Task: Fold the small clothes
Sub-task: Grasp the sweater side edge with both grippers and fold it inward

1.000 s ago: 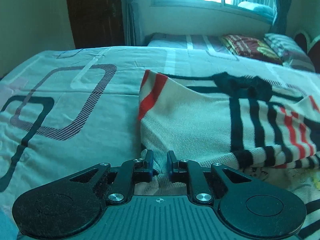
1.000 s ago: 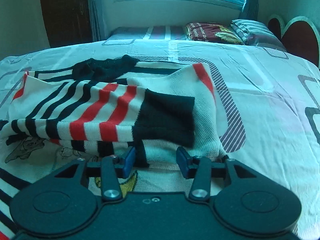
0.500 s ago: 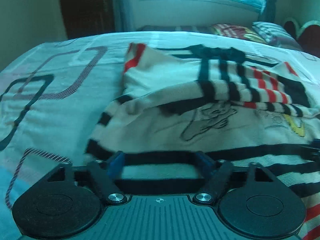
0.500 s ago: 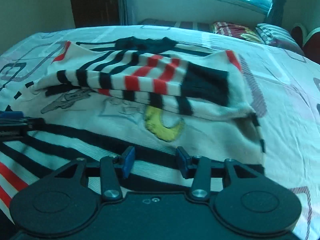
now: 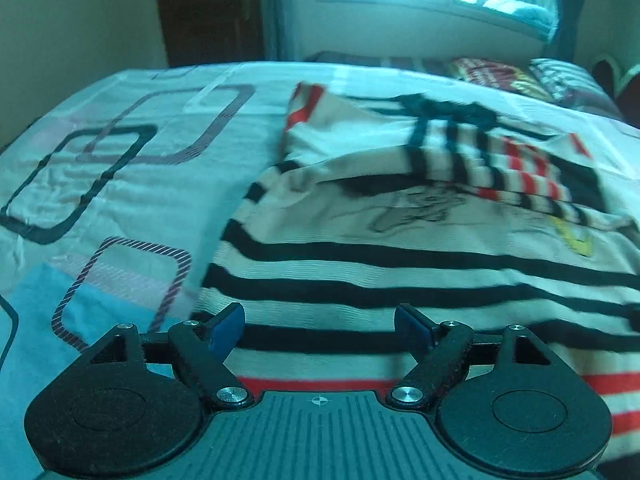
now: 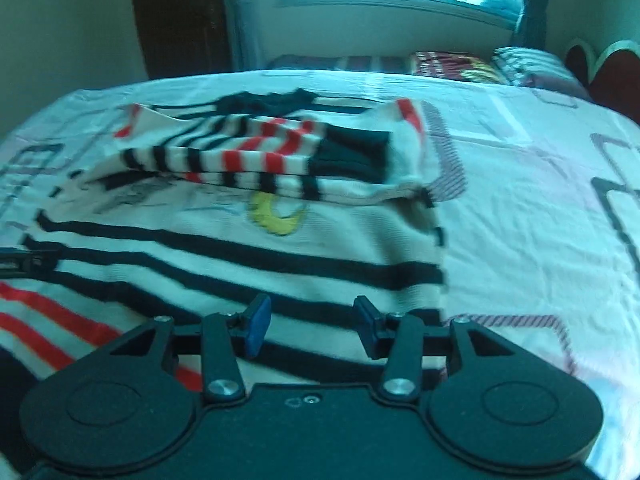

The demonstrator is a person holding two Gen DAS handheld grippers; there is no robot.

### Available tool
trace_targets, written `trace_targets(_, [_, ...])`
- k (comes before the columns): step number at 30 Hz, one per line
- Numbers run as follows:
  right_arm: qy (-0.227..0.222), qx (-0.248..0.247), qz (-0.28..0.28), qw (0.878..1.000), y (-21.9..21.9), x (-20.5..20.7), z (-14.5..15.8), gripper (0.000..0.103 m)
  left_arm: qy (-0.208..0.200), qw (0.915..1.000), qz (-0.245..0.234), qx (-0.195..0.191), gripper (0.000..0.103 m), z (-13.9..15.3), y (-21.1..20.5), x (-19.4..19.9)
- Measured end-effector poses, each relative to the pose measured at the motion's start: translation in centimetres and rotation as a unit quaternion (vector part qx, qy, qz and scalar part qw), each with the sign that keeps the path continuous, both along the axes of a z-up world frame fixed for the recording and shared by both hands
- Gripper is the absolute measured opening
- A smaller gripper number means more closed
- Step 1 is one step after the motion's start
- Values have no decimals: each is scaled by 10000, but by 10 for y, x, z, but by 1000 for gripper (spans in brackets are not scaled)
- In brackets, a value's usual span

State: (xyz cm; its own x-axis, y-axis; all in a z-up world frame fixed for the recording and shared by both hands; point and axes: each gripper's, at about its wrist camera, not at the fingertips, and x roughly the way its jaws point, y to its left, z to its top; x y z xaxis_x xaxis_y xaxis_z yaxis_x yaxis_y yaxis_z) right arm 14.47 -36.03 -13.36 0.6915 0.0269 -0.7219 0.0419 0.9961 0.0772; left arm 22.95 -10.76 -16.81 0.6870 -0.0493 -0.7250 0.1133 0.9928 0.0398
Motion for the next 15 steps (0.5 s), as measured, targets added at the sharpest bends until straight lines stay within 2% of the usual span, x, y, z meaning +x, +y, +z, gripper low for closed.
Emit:
trace_targets(2, [-4,-27,252,9997,17,-7,0,45,-39,9998,-179,51,82,2,-9,-10])
trace_targets(6, [204,-93,476,9986,33,-13,-9,46,213,9993,-228,224,83,-14,-15,-19])
trace_targets(10, [197,-495,376,9979,33,-24,-17,46,193,9995,-206,166,84,-17,-6,-25])
trace_targets(15, [191,-563,-62,9982,21,-41,-19,46,150,9992,-347,154,84,-19,2,-29])
